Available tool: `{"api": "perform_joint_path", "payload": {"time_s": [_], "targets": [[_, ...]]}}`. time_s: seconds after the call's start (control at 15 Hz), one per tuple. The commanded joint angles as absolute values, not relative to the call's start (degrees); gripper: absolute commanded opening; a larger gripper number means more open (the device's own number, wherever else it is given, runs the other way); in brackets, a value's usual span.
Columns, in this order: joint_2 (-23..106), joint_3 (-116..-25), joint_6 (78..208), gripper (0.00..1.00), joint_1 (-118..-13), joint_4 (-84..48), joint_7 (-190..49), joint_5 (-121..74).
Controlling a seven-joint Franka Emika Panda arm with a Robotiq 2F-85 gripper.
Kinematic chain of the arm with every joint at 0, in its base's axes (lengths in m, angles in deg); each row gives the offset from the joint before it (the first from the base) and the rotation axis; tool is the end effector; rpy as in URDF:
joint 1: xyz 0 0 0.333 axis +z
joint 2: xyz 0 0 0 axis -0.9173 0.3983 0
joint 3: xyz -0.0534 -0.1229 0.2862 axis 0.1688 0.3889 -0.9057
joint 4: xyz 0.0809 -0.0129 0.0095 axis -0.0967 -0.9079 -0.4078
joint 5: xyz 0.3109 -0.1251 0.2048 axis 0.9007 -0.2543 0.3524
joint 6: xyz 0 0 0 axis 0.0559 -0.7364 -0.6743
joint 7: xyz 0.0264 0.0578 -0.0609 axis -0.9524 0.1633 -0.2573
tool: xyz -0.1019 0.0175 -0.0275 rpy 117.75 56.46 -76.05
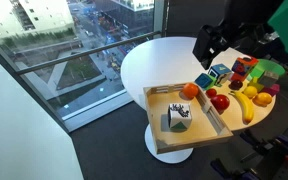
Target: Put the plastic apple in the bowl
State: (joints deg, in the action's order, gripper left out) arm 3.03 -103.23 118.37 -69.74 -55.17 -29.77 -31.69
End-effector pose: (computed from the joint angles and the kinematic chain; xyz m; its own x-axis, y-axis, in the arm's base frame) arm 0.4039 0.1982 0.4970 0.9379 -0.2485 0.2420 -0.3110 -0.9114 0.2694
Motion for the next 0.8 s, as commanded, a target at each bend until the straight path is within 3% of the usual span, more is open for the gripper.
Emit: {"api": "perform_joint_path", "payload": {"time_s": [0.0,0.73], "targets": [[3.9,-100.0,117.9,1.0,-66.0,-55.0,-28.5,-33.2],[3.5,-96.0,118.2,1.0,-63.1,-55.6,-30.0,-32.2]]}}
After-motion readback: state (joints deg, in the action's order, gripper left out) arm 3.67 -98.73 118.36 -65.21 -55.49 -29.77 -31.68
